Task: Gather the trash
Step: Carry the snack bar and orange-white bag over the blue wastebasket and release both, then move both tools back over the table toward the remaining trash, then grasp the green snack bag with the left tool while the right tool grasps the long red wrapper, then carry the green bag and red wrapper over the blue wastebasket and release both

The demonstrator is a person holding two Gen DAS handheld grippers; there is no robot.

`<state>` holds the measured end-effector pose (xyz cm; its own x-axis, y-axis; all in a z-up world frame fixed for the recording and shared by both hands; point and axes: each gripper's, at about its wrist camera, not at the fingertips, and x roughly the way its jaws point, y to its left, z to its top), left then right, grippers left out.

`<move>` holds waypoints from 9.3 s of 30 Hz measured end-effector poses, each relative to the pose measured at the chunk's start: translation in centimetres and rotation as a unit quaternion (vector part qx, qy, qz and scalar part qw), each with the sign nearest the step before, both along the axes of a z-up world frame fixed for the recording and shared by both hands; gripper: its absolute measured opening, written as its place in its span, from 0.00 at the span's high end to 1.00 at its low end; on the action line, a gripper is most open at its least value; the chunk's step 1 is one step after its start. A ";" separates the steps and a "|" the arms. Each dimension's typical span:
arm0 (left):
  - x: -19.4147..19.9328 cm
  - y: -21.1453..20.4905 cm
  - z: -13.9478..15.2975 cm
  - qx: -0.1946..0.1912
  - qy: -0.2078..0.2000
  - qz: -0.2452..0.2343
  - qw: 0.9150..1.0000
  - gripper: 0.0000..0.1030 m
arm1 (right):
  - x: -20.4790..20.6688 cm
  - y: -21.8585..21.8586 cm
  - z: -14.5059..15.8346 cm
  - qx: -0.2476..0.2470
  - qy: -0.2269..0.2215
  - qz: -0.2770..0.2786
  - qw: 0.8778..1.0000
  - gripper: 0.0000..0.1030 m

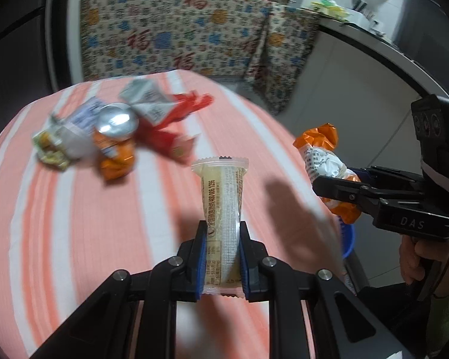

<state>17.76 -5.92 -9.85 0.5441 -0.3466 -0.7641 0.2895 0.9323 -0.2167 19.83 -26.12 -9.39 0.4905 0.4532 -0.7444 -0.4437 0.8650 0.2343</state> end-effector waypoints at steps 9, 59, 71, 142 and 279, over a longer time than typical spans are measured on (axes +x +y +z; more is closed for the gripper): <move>2.1 -14.0 1.0 -0.030 -0.006 -0.105 0.994 0.82 | 1.1 -14.4 1.5 -0.047 -0.006 -0.131 0.990 0.59; 2.6 -28.8 -5.8 -0.008 0.020 -0.164 0.986 0.40 | -0.6 -29.9 -1.7 -0.070 -0.027 -0.336 0.939 0.17; -1.6 -8.4 -4.9 0.083 0.008 0.016 0.996 0.40 | 0.7 -15.9 1.7 -0.110 -0.113 -0.220 0.963 0.10; 15.8 17.3 -0.3 0.047 -0.035 0.190 0.980 0.33 | 0.7 13.3 -6.8 -0.111 -0.021 0.064 0.992 0.00; -1.3 -0.6 -1.6 0.017 -0.027 -0.025 0.999 0.74 | 1.8 0.5 1.0 0.077 0.033 0.009 0.996 0.92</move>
<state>16.47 -6.52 -11.41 0.5683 -0.3489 -0.7452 0.3462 0.9230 -0.1681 21.66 -25.66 -8.35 0.4339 0.5728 -0.6954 -0.4379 0.8086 0.3929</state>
